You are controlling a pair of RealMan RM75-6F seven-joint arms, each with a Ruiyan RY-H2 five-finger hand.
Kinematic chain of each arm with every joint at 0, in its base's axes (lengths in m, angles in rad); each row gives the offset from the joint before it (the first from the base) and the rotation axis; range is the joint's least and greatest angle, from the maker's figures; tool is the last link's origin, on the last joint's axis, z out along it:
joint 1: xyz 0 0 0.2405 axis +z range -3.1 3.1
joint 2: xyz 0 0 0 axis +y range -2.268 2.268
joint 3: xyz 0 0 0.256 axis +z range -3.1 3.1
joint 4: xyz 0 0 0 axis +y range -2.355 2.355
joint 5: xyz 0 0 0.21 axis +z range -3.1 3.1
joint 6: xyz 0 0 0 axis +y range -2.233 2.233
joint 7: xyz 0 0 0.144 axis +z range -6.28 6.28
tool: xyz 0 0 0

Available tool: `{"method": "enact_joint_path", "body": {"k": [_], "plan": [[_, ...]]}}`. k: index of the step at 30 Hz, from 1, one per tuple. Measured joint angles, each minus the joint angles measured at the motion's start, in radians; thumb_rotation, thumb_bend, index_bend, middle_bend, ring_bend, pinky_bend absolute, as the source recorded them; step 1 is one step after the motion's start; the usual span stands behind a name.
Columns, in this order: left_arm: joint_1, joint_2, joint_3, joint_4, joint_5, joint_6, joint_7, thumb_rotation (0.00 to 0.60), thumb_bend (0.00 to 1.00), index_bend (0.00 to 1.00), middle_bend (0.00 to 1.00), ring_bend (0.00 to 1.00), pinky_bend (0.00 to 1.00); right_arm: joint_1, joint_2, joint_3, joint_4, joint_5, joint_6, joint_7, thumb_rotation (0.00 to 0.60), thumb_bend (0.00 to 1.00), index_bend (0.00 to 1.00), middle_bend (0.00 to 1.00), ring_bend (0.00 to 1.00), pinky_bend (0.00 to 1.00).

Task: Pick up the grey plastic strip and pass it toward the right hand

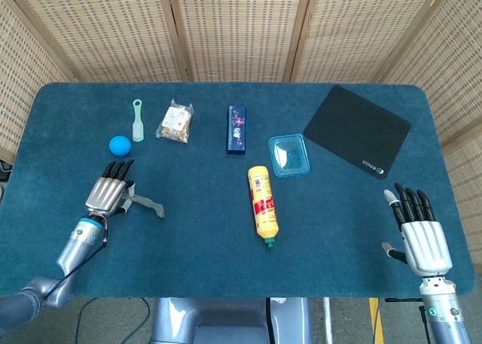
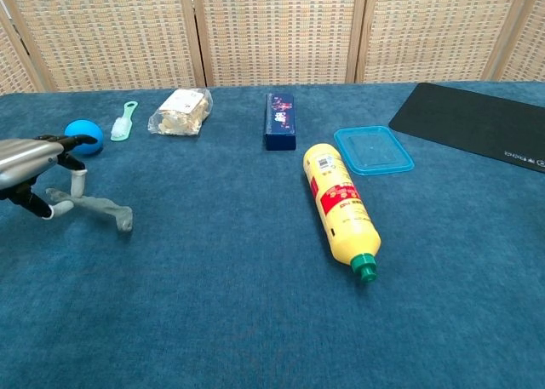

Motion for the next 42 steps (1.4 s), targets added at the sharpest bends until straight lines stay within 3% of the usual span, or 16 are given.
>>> {"method": "enact_joint_path", "body": {"k": [9,19,28,42], "plan": [[-0.011,0.06,-0.063,-0.158,-0.005,-0.015,-0.337,0.6,0.65,0.74,0.0,0.0,0.0,0.045,0.01,0.005,0.007,-0.082,-0.013,0.105,0.6,0.0,0.11,0.0,0.0,0.0],[-0.104,0.053,-0.172,-0.388,-0.041,-0.119,-0.607,0.6,0.65,0.75,0.0,0.0,0.0,0.188,0.071,0.034,-0.003,-0.188,-0.093,0.377,0.6,0.0,0.24,0.02,0.0,0.0],[-0.229,-0.009,-0.26,-0.483,-0.16,-0.205,-0.546,0.6,0.65,0.74,0.0,0.0,0.0,0.356,0.075,0.106,-0.01,-0.244,-0.179,0.438,0.6,0.0,0.33,0.1,0.0,0.0],[-0.347,-0.121,-0.292,-0.5,-0.353,-0.248,-0.369,0.6,0.65,0.74,0.0,0.0,0.0,0.473,0.004,0.149,0.008,-0.183,-0.261,0.355,0.6,0.14,0.45,0.16,0.0,0.0]]}}
